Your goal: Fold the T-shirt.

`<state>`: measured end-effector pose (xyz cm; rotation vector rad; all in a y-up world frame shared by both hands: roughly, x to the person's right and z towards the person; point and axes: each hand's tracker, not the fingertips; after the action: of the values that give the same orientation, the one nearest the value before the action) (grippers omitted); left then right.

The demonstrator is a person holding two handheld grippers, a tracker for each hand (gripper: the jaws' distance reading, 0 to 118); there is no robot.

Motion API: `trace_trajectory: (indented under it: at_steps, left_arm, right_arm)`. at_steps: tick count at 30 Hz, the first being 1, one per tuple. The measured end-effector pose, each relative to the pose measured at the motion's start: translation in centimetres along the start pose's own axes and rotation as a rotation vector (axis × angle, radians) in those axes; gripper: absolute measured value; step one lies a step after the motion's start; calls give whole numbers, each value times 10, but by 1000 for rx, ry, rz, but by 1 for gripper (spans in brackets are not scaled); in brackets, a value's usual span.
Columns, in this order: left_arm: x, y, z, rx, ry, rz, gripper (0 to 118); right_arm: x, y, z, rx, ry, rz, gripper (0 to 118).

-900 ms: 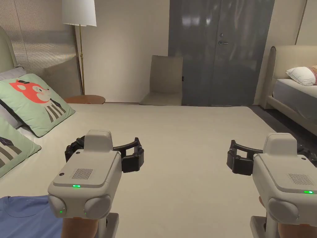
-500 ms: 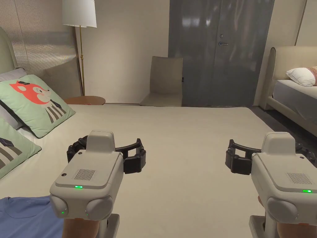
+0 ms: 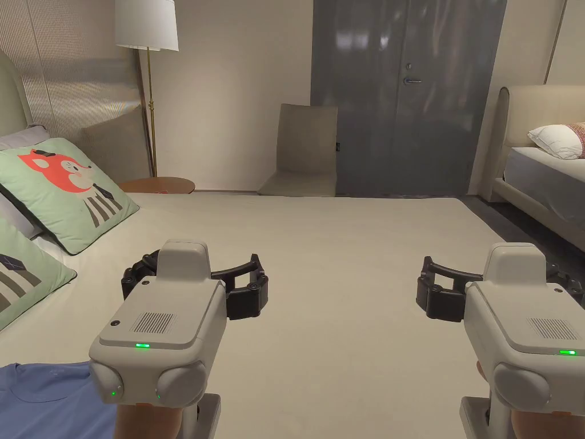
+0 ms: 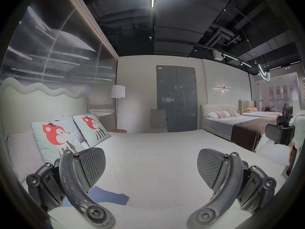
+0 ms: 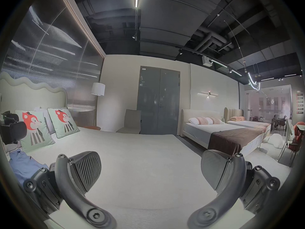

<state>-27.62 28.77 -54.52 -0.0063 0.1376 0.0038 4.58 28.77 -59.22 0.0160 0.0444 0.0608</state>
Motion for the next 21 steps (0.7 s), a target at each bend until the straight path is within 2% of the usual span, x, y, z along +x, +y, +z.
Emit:
trace_trajectory:
  at_steps: [21]
  left_arm:
    - [2, 1, 2, 1, -7, 6, 111]
  right_arm:
    - [1, 1, 4, 5, -7, -7, 118]
